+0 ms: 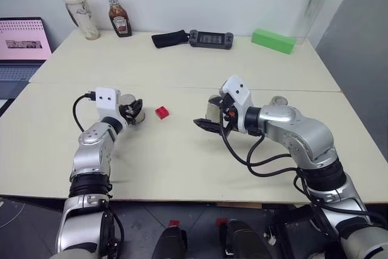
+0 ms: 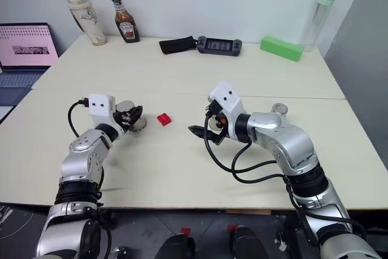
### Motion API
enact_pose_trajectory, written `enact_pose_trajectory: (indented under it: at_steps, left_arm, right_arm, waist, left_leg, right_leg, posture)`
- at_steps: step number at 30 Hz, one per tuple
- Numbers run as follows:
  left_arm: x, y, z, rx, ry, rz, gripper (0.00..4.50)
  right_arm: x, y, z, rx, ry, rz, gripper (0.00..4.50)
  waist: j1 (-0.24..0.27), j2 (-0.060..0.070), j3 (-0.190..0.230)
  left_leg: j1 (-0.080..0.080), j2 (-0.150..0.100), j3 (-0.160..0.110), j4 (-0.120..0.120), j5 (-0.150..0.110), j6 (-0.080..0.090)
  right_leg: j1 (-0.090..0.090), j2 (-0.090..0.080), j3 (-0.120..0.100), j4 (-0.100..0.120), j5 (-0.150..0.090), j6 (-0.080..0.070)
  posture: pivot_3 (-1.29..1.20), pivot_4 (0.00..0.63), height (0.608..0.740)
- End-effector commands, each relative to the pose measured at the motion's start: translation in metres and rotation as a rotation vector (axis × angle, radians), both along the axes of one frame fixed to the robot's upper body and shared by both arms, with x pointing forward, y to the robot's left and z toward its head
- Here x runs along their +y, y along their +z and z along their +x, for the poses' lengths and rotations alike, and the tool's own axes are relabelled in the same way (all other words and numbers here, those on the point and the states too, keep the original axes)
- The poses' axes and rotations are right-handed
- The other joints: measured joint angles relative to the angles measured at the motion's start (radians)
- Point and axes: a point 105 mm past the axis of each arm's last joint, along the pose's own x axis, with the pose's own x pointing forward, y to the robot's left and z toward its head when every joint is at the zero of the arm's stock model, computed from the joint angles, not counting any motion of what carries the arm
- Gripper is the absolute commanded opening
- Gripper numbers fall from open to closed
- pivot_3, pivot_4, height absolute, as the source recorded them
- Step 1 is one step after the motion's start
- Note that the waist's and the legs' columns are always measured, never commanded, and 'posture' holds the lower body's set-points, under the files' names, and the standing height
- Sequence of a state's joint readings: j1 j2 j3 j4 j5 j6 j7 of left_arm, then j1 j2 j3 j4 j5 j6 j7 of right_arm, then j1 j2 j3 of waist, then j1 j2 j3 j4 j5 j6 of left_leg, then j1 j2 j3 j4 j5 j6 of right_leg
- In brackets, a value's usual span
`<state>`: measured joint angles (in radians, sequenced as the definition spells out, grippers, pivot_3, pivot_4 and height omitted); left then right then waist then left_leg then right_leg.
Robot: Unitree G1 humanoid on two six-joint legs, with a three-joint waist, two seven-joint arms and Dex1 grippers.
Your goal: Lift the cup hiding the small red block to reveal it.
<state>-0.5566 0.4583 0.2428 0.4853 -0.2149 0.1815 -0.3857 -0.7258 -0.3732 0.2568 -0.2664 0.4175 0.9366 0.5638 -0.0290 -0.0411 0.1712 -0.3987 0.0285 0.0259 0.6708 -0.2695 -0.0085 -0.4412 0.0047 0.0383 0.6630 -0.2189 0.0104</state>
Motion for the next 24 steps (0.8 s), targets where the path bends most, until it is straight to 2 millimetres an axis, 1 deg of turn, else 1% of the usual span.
enact_pose_trajectory:
  at_steps: [1,2,4,5,7,9,10,13,15,18,22,23,24]
  left_arm:
    - [0.003,0.009,0.001,-0.027,-0.002,0.041,2.65]
    - [0.003,0.008,0.001,-0.028,0.0,0.039,2.65]
    - [0.002,0.007,0.0,-0.028,-0.006,0.028,3.36]
    - [0.001,0.007,-0.001,-0.027,-0.011,0.029,3.46]
    - [0.006,0.008,-0.004,-0.023,0.0,0.058,3.95]
    - [0.011,0.011,-0.008,-0.027,0.003,0.062,4.29]
    - [0.01,0.014,-0.01,-0.026,-0.017,0.062,4.48]
    - [0.008,0.026,-0.017,-0.042,-0.053,0.078,4.48]
    - [0.004,0.036,-0.022,-0.065,-0.092,0.078,4.48]
    - [-0.001,0.043,-0.03,-0.058,-0.14,0.083,4.48]
    - [0.002,0.047,-0.055,-0.007,-0.198,0.149,4.48]
    - [0.003,0.053,-0.062,-0.001,-0.215,0.164,4.48]
    - [0.003,0.063,-0.069,-0.006,-0.237,0.175,4.48]
  right_arm:
    - [-0.002,0.008,-0.003,-0.027,-0.011,0.008,4.5]
    - [-0.002,0.008,-0.004,-0.025,-0.011,0.009,4.5]
    - [-0.002,0.008,-0.005,-0.024,-0.008,0.01,4.5]
    - [-0.002,0.008,-0.004,-0.025,-0.008,0.01,4.5]
    - [-0.001,0.008,-0.003,-0.03,-0.01,0.008,4.5]
    - [0.0,0.008,-0.003,-0.033,-0.004,0.009,4.5]
    - [0.001,0.008,-0.004,-0.032,0.002,0.01,4.5]
    - [0.002,0.007,-0.007,-0.028,0.021,0.009,4.5]
    - [0.002,0.006,-0.008,-0.021,0.031,0.008,4.5]
    - [0.0,0.005,-0.008,-0.01,0.033,0.006,4.5]
    - [-0.002,0.005,-0.009,-0.012,0.035,0.007,4.5]
    - [-0.003,0.007,-0.009,-0.014,0.034,0.009,4.5]
    - [-0.005,0.008,-0.008,-0.017,0.028,0.011,4.5]
  waist:
    - [-0.001,0.0,0.0]
    - [-0.001,0.0,0.0]
    - [-0.001,0.0,0.0]
    - [-0.001,0.0,0.0]
    - [-0.001,0.0,0.0]
    - [-0.002,0.0,0.0]
    - [-0.003,0.0,0.0]
    - [-0.003,0.0,0.0]
    - [-0.002,0.0,0.0]
    - [-0.001,0.0,0.0]
    - [-0.007,0.0,0.0]
    - [-0.009,0.0,0.0]
    - [-0.009,0.0,0.0]
  left_leg:
    - [0.0,0.0,0.0,0.0,0.0,0.0]
    - [0.0,0.0,0.0,0.0,0.0,0.0]
    - [0.0,0.0,0.0,0.0,0.0,0.0]
    - [0.0,0.0,0.0,0.0,0.0,0.0]
    - [0.0,0.0,0.0,0.0,0.0,0.0]
    - [0.0,0.0,0.0,0.0,0.0,0.0]
    - [0.0,0.0,0.0,0.0,0.0,0.0]
    - [0.0,0.0,0.0,-0.001,0.0,0.0]
    - [0.0,0.0,0.0,-0.001,0.0,0.0]
    - [0.0,0.0,0.0,-0.001,0.0,0.0]
    - [0.0,0.0,0.001,-0.001,0.0,0.0]
    - [0.0,0.0,0.001,-0.002,0.0,0.0]
    - [0.0,0.001,0.001,-0.003,0.0,0.0]
  right_leg:
    - [0.0,0.0,0.0,0.0,0.0,0.0]
    - [0.0,0.0,0.0,0.0,0.0,0.0]
    - [0.0,0.0,0.0,0.0,0.0,0.0]
    - [0.0,0.0,0.0,0.0,0.0,0.0]
    - [0.0,0.0,0.0,0.0,0.0,0.0]
    - [0.0,0.0,0.0,0.0,0.0,0.0]
    - [0.0,0.0,0.0,0.0,0.0,0.0]
    - [0.0,0.0,0.0,0.0,0.0,0.0]
    - [0.0,-0.001,0.0,-0.001,0.0,0.0]
    - [0.0,-0.001,0.001,0.0,0.0,0.0]
    - [0.0,-0.001,0.001,-0.001,0.0,0.0]
    - [-0.001,-0.001,0.001,-0.001,0.0,0.0]
    - [-0.001,-0.001,0.002,-0.001,0.0,0.0]
  posture:
    - [0.0,0.15,0.74]
    - [0.0,0.15,0.74]
    - [0.0,0.15,0.74]
    - [0.0,0.15,0.74]
    - [0.0,0.15,0.74]
    - [0.0,0.15,0.74]
    - [0.0,0.15,0.74]
    - [0.0,0.15,0.74]
    - [0.0,0.15,0.74]
    - [0.0,0.15,0.74]
    - [0.0,0.15,0.74]
    - [0.0,0.15,0.74]
    - [0.0,0.15,0.74]
